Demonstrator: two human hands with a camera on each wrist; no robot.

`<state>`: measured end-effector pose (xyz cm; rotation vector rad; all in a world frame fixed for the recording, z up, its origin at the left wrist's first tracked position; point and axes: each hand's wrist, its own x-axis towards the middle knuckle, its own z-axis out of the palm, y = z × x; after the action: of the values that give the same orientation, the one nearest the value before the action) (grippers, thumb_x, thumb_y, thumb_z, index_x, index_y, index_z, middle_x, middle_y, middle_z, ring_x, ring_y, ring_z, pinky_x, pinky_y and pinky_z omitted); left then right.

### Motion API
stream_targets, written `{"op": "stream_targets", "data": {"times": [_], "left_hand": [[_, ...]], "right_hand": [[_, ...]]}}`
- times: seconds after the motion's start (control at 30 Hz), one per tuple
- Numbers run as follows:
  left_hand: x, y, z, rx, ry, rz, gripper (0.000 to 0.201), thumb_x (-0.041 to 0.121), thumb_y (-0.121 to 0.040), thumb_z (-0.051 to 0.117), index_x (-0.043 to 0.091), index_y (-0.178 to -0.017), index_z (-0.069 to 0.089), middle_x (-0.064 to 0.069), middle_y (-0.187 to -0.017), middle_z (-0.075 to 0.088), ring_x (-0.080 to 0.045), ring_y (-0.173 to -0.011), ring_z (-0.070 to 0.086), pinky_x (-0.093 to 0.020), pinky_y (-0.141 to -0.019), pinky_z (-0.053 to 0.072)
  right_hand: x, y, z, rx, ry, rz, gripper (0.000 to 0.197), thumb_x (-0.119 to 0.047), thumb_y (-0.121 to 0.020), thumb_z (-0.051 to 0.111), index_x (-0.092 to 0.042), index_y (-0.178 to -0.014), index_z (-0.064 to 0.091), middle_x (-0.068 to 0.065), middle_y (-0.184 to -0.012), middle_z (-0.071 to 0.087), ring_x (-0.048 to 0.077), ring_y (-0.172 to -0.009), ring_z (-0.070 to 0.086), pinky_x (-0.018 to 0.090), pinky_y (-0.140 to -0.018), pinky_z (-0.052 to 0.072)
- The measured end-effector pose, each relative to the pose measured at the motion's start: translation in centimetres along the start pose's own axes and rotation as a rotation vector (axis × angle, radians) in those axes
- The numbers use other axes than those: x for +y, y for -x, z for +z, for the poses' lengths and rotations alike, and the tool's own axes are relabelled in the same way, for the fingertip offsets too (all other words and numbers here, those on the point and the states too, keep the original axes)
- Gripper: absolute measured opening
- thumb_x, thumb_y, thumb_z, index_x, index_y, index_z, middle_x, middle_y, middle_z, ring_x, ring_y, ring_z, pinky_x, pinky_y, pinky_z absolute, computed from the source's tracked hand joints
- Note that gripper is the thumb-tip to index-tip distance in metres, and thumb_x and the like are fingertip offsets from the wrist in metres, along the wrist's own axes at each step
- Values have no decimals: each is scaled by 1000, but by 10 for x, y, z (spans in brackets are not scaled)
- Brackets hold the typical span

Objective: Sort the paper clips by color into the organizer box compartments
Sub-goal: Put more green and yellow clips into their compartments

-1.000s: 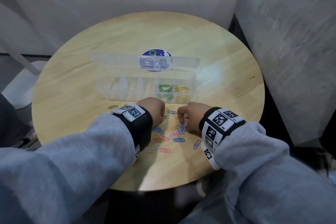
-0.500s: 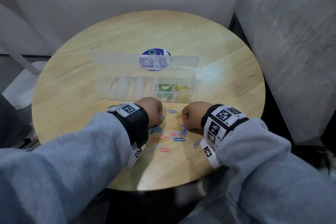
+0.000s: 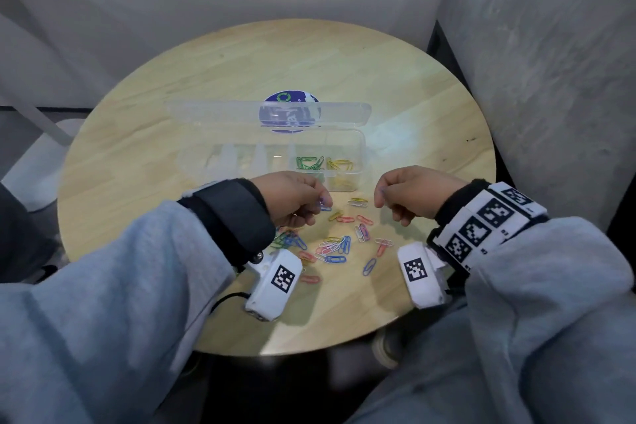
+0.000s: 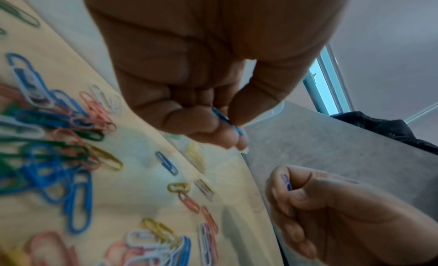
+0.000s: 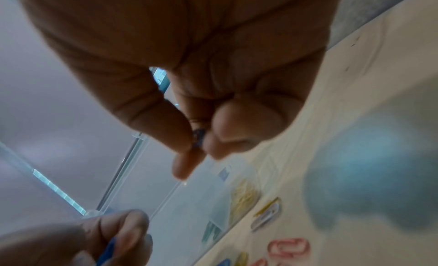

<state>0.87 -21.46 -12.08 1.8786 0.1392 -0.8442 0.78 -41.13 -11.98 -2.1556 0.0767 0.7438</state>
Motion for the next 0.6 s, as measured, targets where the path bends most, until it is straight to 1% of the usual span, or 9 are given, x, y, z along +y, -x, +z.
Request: {"op": "stream_targets", "data": {"times": [0.07,0.13,0.23,0.27,0.33,0.4,0.43,0.5,0.6], "left_hand": [[-2,-1,9,4,-34,-30,29,-3,-90,37,13,-70,50,-5,-66,50,-6,-38,49,-13,-38,34],[-2,-2,19,-16,-138,-27,22,2,-89,44,13,-71,47,-6,-68,52,-12,-49,47,-17,-43,36],[-4,-2,31,20,-498,65,12,13,-81,59,18,-77,49,-1,-73,52,-16,-62,44,-24,-59,38],[-4,-1,33,53,-637,79,15,18,-77,64,21,-82,50,3,-75,51,-15,-65,46,-25,-62,38],[-7,0,39,81,-886,77,33,29,-71,71,28,-99,51,6,-88,53,-17,-80,53,-26,-69,41],[-9,-2,45,73,-1058,107,50,35,-71,72,32,-115,48,5,-103,55,-20,-95,55,-29,-74,42],[-11,-3,47,77,-1109,127,52,36,-71,71,33,-117,47,4,-106,56,-21,-98,55,-30,-75,43],[-11,-7,49,100,-1162,156,44,35,-74,70,31,-112,49,2,-107,58,-22,-99,55,-31,-74,42],[-10,-9,50,111,-1157,143,34,35,-77,69,27,-106,53,2,-104,58,-21,-93,54,-29,-71,38]], "right_hand": [[3,1,0,-6,-61,25,32,5,-85,33,-10,-63,50,7,-59,46,17,-51,49,19,-41,43],[4,2,-1,0,-163,45,31,8,-86,30,-7,-64,47,10,-61,46,21,-52,51,19,-37,44],[6,4,-4,13,-203,36,30,8,-87,30,-7,-67,46,10,-65,48,22,-56,54,20,-39,46],[7,4,-4,13,-147,25,28,6,-87,33,-9,-68,47,8,-66,50,21,-58,54,21,-44,46],[7,8,-4,-3,67,7,23,-1,-84,42,-16,-69,50,3,-65,54,19,-62,53,25,-54,45],[8,11,-1,-44,276,9,20,-5,-81,50,-21,-68,49,-4,-62,52,13,-59,48,24,-55,40],[8,12,2,-67,332,13,21,-6,-79,54,-22,-66,49,-6,-61,49,11,-57,45,23,-54,38],[7,13,6,-106,374,26,24,-7,-76,62,-22,-63,49,-8,-60,48,10,-57,44,22,-56,37],[5,14,15,-138,384,45,23,-8,-75,66,-22,-64,52,-10,-58,51,6,-54,47,17,-47,38]]}}
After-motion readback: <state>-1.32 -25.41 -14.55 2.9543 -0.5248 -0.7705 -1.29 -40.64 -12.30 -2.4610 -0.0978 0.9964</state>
